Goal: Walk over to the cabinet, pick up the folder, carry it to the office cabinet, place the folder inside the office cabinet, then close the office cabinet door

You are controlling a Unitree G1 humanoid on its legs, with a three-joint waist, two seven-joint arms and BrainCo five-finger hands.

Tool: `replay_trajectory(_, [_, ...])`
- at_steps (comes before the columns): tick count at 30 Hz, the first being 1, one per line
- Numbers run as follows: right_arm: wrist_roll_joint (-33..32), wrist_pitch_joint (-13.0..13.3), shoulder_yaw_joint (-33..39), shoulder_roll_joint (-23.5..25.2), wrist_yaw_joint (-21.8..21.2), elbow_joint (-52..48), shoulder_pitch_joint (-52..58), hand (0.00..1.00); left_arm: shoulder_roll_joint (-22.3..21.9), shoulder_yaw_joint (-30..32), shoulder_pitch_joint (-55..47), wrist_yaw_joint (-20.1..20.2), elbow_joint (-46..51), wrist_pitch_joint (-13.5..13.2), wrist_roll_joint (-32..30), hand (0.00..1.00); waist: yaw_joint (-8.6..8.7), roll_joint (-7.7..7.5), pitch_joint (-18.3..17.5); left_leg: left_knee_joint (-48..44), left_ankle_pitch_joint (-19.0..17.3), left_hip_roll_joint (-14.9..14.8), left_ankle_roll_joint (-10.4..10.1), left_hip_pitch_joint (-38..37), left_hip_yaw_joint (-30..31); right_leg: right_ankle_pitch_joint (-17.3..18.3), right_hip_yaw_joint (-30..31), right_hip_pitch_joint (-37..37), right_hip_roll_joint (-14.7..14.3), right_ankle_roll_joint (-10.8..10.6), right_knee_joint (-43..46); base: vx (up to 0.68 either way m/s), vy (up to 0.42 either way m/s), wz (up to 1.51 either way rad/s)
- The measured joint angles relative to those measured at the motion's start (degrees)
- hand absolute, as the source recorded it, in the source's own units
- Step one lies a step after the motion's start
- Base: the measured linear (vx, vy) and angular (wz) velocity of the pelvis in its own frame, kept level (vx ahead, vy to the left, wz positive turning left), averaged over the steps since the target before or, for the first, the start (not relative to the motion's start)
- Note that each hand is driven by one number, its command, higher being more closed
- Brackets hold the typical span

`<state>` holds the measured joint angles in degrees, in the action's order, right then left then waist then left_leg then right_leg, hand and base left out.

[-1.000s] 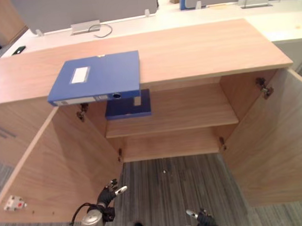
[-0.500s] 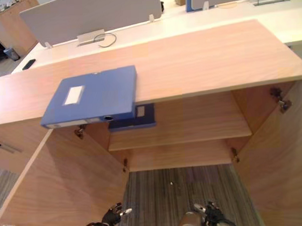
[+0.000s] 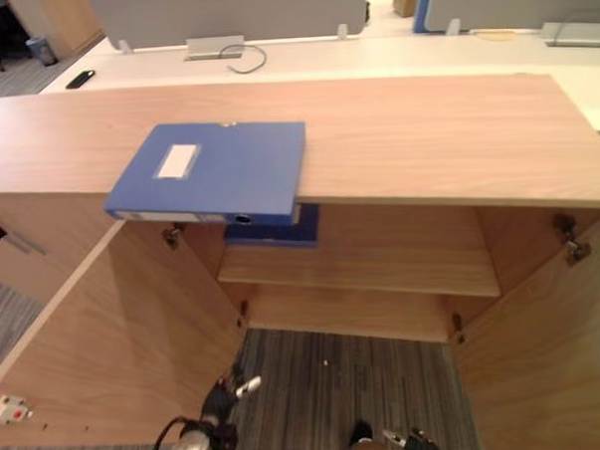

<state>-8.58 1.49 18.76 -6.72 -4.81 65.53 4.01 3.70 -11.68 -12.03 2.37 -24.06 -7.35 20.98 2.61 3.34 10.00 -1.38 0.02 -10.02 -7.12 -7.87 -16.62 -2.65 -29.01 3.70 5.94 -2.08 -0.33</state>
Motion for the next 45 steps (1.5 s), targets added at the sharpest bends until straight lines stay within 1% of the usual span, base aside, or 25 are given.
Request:
replay_trajectory(1, [0.0, 0.1, 0.1, 0.1, 0.0, 0.0, 0.1, 0.00, 0.1, -0.6, -0.8, 0.7, 3.1, -0.1, 1.9, 0.00, -0.08, -0.02, 0.0, 0.3, 0.1, 0.0, 0.0, -0.1, 0.2, -0.2, -0.2, 0.3, -0.1, 0.0, -0.4, -0.06, 0.012, 0.15])
replay_trajectory(3, [0.1, 0.3, 0.4, 0.1, -0.1, 0.5, 0.3, 0.00, 0.5, -2.0, -3.4, 3.2, 13.7, -0.3, 11.4, 0.00, -0.15, 0.00, -0.3, 0.4, 0.1, -0.1, 0.0, -0.1, 0.7, -0.4, -0.7, 1.1, -0.4, 0.0, -1.6, -0.07, 0.012, 0.13])
replay_trajectory(4, [0.2, 0.3, 0.5, 0.0, -0.2, 0.6, 0.3, 0.00, 0.6, -2.3, -4.1, 3.6, 16.6, -0.3, 13.6, 0.00, -0.15, 0.00, -0.3, 0.4, 0.0, -0.1, 0.0, 0.0, 0.9, -0.5, -0.8, 1.2, -0.5, -0.1, -1.8, -0.06, 0.013, 0.11])
replay_trajectory(5, [0.2, 0.3, 1.2, 0.1, -0.3, 1.0, 0.3, 0.00, 1.1, -3.1, -5.4, 3.8, 22.5, -0.3, 16.9, 0.00, -0.17, -0.05, -0.3, 0.6, 0.0, -0.1, 0.0, 0.1, 1.3, -0.6, -1.0, 1.3, -0.6, -0.2, -2.1, -0.06, 0.015, 0.16])
replay_trajectory(6, [0.2, 0.3, 1.8, 0.1, -0.5, 1.7, 0.3, 0.00, 1.3, -3.2, -6.2, 4.0, 27.9, -0.5, 18.0, 0.00, -0.19, -0.09, -0.5, 0.6, 0.0, -0.1, 0.0, 0.5, 1.8, -0.6, -1.4, 1.3, -0.6, -0.3, -2.3, -0.05, 0.014, 0.19])
replay_trajectory(8, [0.2, 0.3, 2.2, 0.0, -0.7, 2.4, 0.4, 0.00, 1.5, -2.8, -6.5, 4.0, 34.0, -1.3, 17.7, 0.00, -0.35, 0.01, -0.7, 0.6, 0.0, 0.0, 0.0, 1.0, 2.2, -0.7, -1.8, 1.3, -0.8, -0.3, -2.5, -0.04, 0.007, 0.16])
replay_trajectory(10, [0.2, 0.3, 2.1, 0.0, -0.7, 2.6, 0.8, 0.00, 1.5, -2.0, -6.4, 3.7, 37.1, -2.4, 16.2, 0.00, -0.40, -0.22, -1.5, 0.6, -0.1, 0.0, 0.0, 1.2, 2.6, -0.8, -2.1, 1.3, -0.8, -0.5, -2.5, -0.01, 0.002, 0.10])
replay_trajectory(12, [0.2, 0.3, 2.0, 0.0, -0.7, 2.7, 1.3, 0.00, 1.3, -0.6, -6.1, 1.4, 38.7, -3.8, 7.6, 0.00, -0.41, -0.28, -3.3, 1.1, 0.0, 0.0, -0.1, 1.4, 3.2, -0.8, -2.5, 1.3, -1.1, -0.5, -2.6, 0.04, 0.005, 0.10])
replay_trajectory(13, [0.3, 0.3, 1.9, 0.0, -0.7, 2.7, 1.3, 0.00, 1.2, -0.3, -6.0, 0.4, 39.2, -3.9, 5.2, 0.00, -0.41, -0.26, -3.6, 1.1, 0.0, -0.1, -0.1, 1.4, 3.3, -0.8, -2.6, 1.3, -1.1, -0.4, -2.6, 0.05, 0.009, 0.06])
replay_trajectory(14, [0.3, 0.3, 1.8, 0.0, -0.7, 2.7, 1.2, 0.00, 1.0, 0.1, -5.7, -2.4, 40.3, -4.1, -1.7, 0.00, -0.44, -0.31, -3.9, 1.2, 0.0, -0.1, -0.1, 1.5, 3.4, -1.0, -2.7, 1.3, -1.1, -0.3, -2.6, 0.04, 0.009, 0.07])
replay_trajectory(15, [0.3, 0.3, 1.4, -0.1, -0.7, 2.9, 1.3, 0.00, 0.6, 0.3, -5.5, -3.5, 40.8, -4.2, -4.5, 0.00, -0.48, -0.34, -4.0, 1.0, -0.1, -0.1, -0.2, 1.8, 3.6, -1.0, -2.8, 1.2, -1.1, -0.3, -2.5, 0.04, 0.014, 0.08])
replay_trajectory(16, [0.3, 0.3, 0.8, -0.3, -0.7, 2.9, 1.2, 0.00, -0.1, 0.6, -4.8, -5.2, 41.8, -4.4, -9.0, 0.00, -0.84, -0.37, -4.0, 1.0, -0.1, -0.1, -0.2, 2.0, 3.6, -1.0, -2.8, 1.0, -1.2, -0.3, -2.5, 0.03, 0.016, 0.05])
replay_trajectory(17, [0.3, 0.3, -0.4, -0.5, -0.6, 2.9, 1.2, 0.00, -0.8, 1.0, -4.3, -7.7, 42.6, -4.6, -15.5, 0.00, -1.27, -0.43, -4.0, 1.0, -0.2, -0.2, -0.3, 2.2, 3.6, -1.0, -2.8, 0.8, -1.2, -0.3, -2.4, 0.03, 0.019, 0.01])
replay_trajectory(18, [0.3, 0.3, -0.7, -0.7, -0.4, 2.9, 1.2, 0.00, -1.2, 1.2, -4.1, -9.3, 42.8, -4.7, -19.1, 0.00, -1.39, -0.42, -4.1, 1.0, -0.3, -0.2, -0.3, 2.4, 3.6, -1.0, -2.7, 0.6, -1.2, -0.3, -2.3, 0.04, 0.026, -0.01])
replay_trajectory(19, [0.4, 0.3, -1.5, -0.8, 0.3, 2.9, 1.1, 0.00, -1.8, 1.5, -3.3, -12.9, 42.8, -5.0, -27.1, 0.00, -1.62, -0.31, -4.5, 0.8, -0.3, -0.3, -0.3, 2.9, 3.6, -0.9, -2.4, -0.1, -1.3, -0.2, -2.0, 0.04, 0.023, -0.03])
replay_trajectory(24, [0.8, 0.4, -3.2, -0.9, 2.1, 3.6, 0.9, 0.00, -2.3, 2.5, -1.3, -21.0, 42.8, -5.2, -43.7, 0.00, -1.99, -0.61, -4.7, 0.0, -1.0, -0.8, -0.5, 2.8, 3.1, -0.4, 0.3, -0.5, -1.4, 0.4, -0.8, 0.03, 0.029, -0.05])
replay_trajectory(25, [0.8, 0.4, -3.2, -0.9, 2.2, 3.9, 0.8, 0.00, -2.2, 2.5, -1.1, -21.5, 42.8, -5.3, -45.0, 0.00, -2.03, -0.65, -4.8, -0.1, -1.1, -0.8, -0.4, 2.7, 2.9, -0.4, 0.5, -0.5, -1.5, 0.4, -0.7, 0.00, 0.036, -0.16])
replay_trajectory(27, [0.8, 0.4, -3.9, -0.9, 2.6, 4.0, 0.8, 0.00, -0.6, 2.4, 0.5, -23.2, 42.9, -5.3, -50.6, 0.00, -2.08, -0.68, -4.8, -0.1, -1.3, -1.0, -0.5, 1.9, 1.5, -0.3, 1.8, -0.4, -1.6, 0.4, -0.6, -0.02, 0.034, -0.24])
replay_trajectory(28, [0.9, 0.4, -4.4, -1.0, 2.7, 4.0, 0.8, 0.00, -0.1, 2.4, 0.9, -23.4, 42.9, -5.3, -51.7, 0.00, -2.04, -0.67, -4.8, -0.2, -1.5, -1.0, -0.4, 1.6, 1.2, -0.3, 2.3, -0.5, -1.7, 0.5, -0.6, -0.03, 0.030, -0.29])
replay_trajectory(30, [2.1, 0.4, -4.7, -1.0, 2.7, 4.0, 1.0, 0.00, 2.2, 1.1, 4.6, -24.5, 43.0, -5.3, -57.5, 0.00, -1.75, -0.75, -5.0, -0.6, -1.7, -1.2, -0.4, 1.2, 0.5, -0.3, 3.0, -0.4, -1.8, 0.5, -0.4, -0.03, 0.020, -0.19])
replay_trajectory(32, [3.1, 0.4, -4.7, -1.0, 2.7, 4.0, 1.3, 0.00, 3.7, -0.5, 7.8, -25.2, 43.0, -5.2, -61.5, 0.00, -1.68, -0.75, -5.1, -0.6, -1.7, -1.2, -0.4, 0.8, -0.1, -0.3, 3.7, -0.4, -1.9, 0.5, -0.3, -0.04, 0.023, -0.14])
replay_trajectory(34, [3.3, 0.4, -4.6, -1.1, 2.7, 4.0, 1.5, 0.00, 5.0, -1.4, 10.5, -26.4, 42.9, -4.9, -66.1, 0.00, -1.13, -0.76, -5.4, -0.5, -1.7, -1.2, -0.5, 0.4, -0.4, -0.4, 3.9, -0.3, -1.9, 0.5, -0.3, -0.03, 0.024, -0.10])
replay_trajectory(36, [4.4, 0.3, -4.3, -0.9, 2.7, 4.0, 1.8, 0.00, 7.9, -1.6, 12.2, -27.8, 42.7, -4.1, -70.6, 0.00, -0.11, -1.05, -5.9, 1.0, -1.4, -1.2, -0.7, -1.4, -1.3, -0.6, 4.5, 0.7, -2.2, 0.8, -0.8, -0.01, 0.024, -0.12])
replay_trajectory(41, [5.4, 0.4, -4.3, -0.9, 2.6, 3.9, 2.1, 0.00, 11.3, -1.6, 15.4, -30.5, 41.4, -1.6, -76.4, 0.00, 0.37, -1.15, -7.1, 2.2, -1.2, -0.7, -0.8, -2.4, -2.0, -2.6, 5.0, 2.3, -2.8, 0.8, -4.5, -0.01, 0.015, -0.07])
replay_trajectory(45, [5.5, 0.4, -4.3, -0.9, 2.5, 3.7, 1.8, 0.00, 13.7, -1.6, 18.0, -31.3, 36.3, 0.7, -80.5, 0.00, 0.75, -1.33, -7.0, 3.1, -1.0, -0.6, -0.9, -3.5, -2.7, -2.6, 5.6, 2.5, -2.8, 0.8, -4.5, -0.01, 0.019, -0.08])
